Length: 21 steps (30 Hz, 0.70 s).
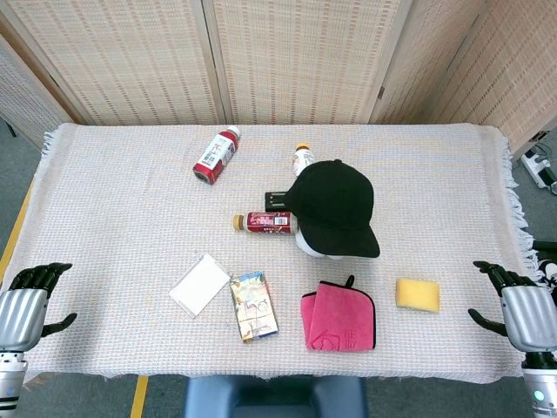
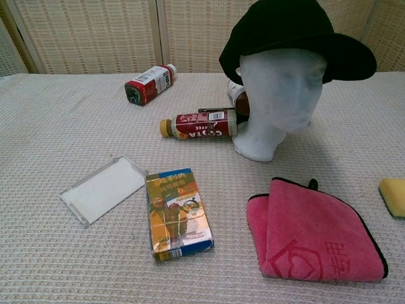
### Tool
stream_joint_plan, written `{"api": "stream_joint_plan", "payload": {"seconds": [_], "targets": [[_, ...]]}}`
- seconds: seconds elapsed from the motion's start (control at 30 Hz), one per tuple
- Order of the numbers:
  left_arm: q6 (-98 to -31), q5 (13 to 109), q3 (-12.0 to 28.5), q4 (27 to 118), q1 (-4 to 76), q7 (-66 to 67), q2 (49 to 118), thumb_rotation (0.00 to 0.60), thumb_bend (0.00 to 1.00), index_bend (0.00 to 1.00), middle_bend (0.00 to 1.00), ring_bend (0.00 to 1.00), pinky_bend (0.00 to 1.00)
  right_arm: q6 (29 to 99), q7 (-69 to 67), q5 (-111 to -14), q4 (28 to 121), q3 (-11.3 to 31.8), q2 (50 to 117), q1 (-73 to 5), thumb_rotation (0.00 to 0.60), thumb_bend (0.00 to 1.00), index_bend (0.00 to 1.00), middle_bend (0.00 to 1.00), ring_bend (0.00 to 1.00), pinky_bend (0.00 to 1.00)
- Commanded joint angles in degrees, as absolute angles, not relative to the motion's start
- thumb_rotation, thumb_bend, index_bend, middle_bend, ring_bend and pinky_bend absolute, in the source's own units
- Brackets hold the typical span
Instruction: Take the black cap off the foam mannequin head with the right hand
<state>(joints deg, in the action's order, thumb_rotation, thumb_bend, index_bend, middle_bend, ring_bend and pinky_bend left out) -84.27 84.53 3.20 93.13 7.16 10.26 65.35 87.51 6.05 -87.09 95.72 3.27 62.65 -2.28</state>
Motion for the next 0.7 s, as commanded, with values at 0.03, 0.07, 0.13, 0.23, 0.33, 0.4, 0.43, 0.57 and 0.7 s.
{"api": "stream_joint_plan", "payload": {"seconds": [0.03,0.07,0.13,0.23,0.33,0.4,0.43,0.57,0.7], "targets": [[-84.27,84.45,3.26,93.06,7.19,10.34,65.46,0.6,0.06,0.25,0.27,0.23,0.24,87.82,5.92,-87.34,95.49,3.32,62.87,-2.21,0.6,0.05,0.25,0.33,0.41,0.52],[-84.27,84.44,3.24,93.02,7.18,10.39,65.49,0.6,0.06,0.25,0.27,0.23,0.24,87.85,5.86,-87.45,95.38,3.26,62.93,-2.19,0.6,0.05,0.25,0.33,0.41,0.52],[-84.25,84.55,3.15,93.0,7.18,10.45,65.47,0.6,0.06,0.25,0.27,0.23,0.24,87.71,5.85,-87.61,95.25,3.16,62.91,-2.24,0.6,0.05,0.25,0.33,0.42,0.52],[-84.46,84.96,2.88,93.15,7.02,10.36,65.27,0.6,0.06,0.25,0.27,0.23,0.24,87.68,5.81,-87.73,95.2,2.92,62.73,-2.09,0.6,0.05,0.25,0.33,0.43,0.53],[-84.9,85.1,2.78,93.78,6.73,10.19,65.03,0.6,0.06,0.25,0.27,0.23,0.25,88.07,5.19,-87.66,95.0,2.71,62.72,-1.64,0.6,0.05,0.25,0.33,0.46,0.54],[-85.12,85.28,2.79,94.05,6.67,10.11,64.96,0.6,0.06,0.25,0.27,0.23,0.25,88.28,4.57,-87.65,94.71,2.64,62.77,-1.42,0.6,0.05,0.25,0.33,0.48,0.57],[-85.1,85.39,2.77,94.14,6.7,10.16,64.88,0.6,0.06,0.25,0.27,0.23,0.25,88.38,4.35,-87.77,94.52,2.6,62.81,-1.36,0.6,0.05,0.25,0.33,0.49,0.58],[-85.21,85.66,2.88,94.39,6.81,10.11,64.65,0.6,0.06,0.25,0.27,0.23,0.25,88.5,4.44,-89.29,94.39,2.67,62.75,-1.93,0.6,0.05,0.25,0.33,0.58,0.67],[-85.63,86.01,2.89,94.49,6.69,9.55,64.49,0.6,0.06,0.25,0.27,0.23,0.25,88.93,5.52,-91.68,95.79,3.76,62.78,-3.55,0.6,0.05,0.24,0.33,0.7,0.75]]}}
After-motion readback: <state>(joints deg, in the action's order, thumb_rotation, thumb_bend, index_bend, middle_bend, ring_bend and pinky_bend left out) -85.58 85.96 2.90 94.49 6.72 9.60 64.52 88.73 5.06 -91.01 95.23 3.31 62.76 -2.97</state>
